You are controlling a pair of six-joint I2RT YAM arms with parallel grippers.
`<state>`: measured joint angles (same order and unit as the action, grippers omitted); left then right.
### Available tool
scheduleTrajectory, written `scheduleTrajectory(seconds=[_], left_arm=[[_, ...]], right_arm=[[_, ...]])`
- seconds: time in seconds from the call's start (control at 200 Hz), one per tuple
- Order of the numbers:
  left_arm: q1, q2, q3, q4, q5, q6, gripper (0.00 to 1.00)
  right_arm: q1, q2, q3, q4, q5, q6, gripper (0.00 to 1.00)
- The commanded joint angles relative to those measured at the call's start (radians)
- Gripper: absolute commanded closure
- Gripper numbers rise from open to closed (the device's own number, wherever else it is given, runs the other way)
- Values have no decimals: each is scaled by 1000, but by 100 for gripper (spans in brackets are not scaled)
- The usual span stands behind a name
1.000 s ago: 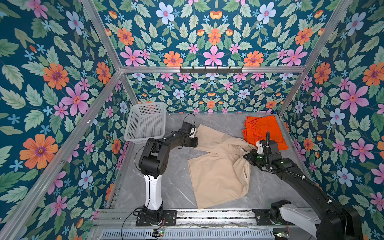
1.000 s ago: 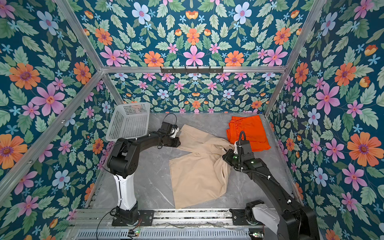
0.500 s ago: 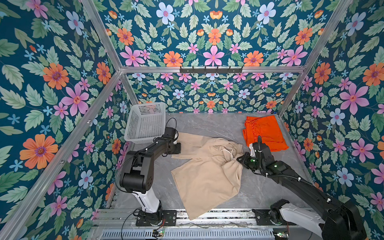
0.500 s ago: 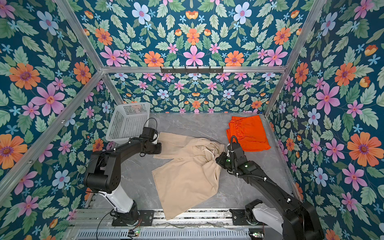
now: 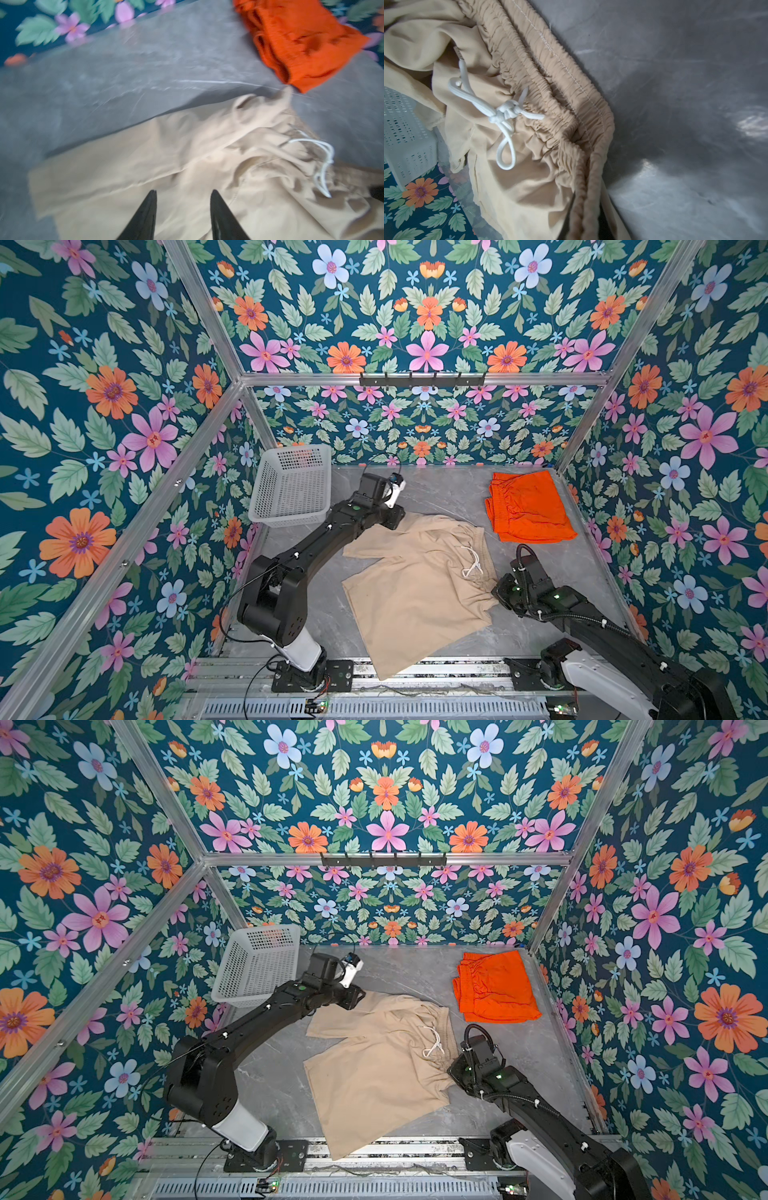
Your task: Fold and stack the shorts
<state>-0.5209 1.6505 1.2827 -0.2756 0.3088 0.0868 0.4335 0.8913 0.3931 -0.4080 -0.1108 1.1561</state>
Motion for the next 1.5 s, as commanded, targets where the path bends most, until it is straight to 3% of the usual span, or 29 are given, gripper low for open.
scheduleTrajectory(seconds=[0.0,0.12,0.275,0.505,0.58,0.675,0.77,0.99,1.09,1.16,1.275,1.4,1.495], left_arm=[[-48,78,62,79,141,155,52],[-104,235,205,13,155,216,45],[-159,384,316,-38,66,278,43],[-186,451,327,-25,1,301,39],[-189,466,322,2,-84,295,39],[-189,475,321,53,-226,252,46],[-187,469,324,109,-292,232,52],[-152,503,465,128,-335,241,80],[-123,576,578,131,-326,245,84],[-102,665,689,110,-282,242,78],[-97,827,894,46,-266,253,55],[-96,847,963,17,-289,245,40],[-92,735,857,35,-309,228,39]], right_arm=[[0,-6,-11,-45,25,31,100],[1,-8,-7,-39,22,20,100],[1,-12,9,-39,22,1,100],[1,-4,4,-23,18,-5,100],[0,11,5,-12,14,-8,100],[1,25,12,-14,7,-17,100],[1,25,16,-25,8,-24,100],[1,4,14,-71,17,-30,100],[0,-5,6,-80,8,-30,100],[0,-11,-2,-78,6,-27,100],[1,-11,11,-71,17,-28,100],[1,1,73,-106,44,-68,63],[-1,3,158,-199,85,-121,47]])
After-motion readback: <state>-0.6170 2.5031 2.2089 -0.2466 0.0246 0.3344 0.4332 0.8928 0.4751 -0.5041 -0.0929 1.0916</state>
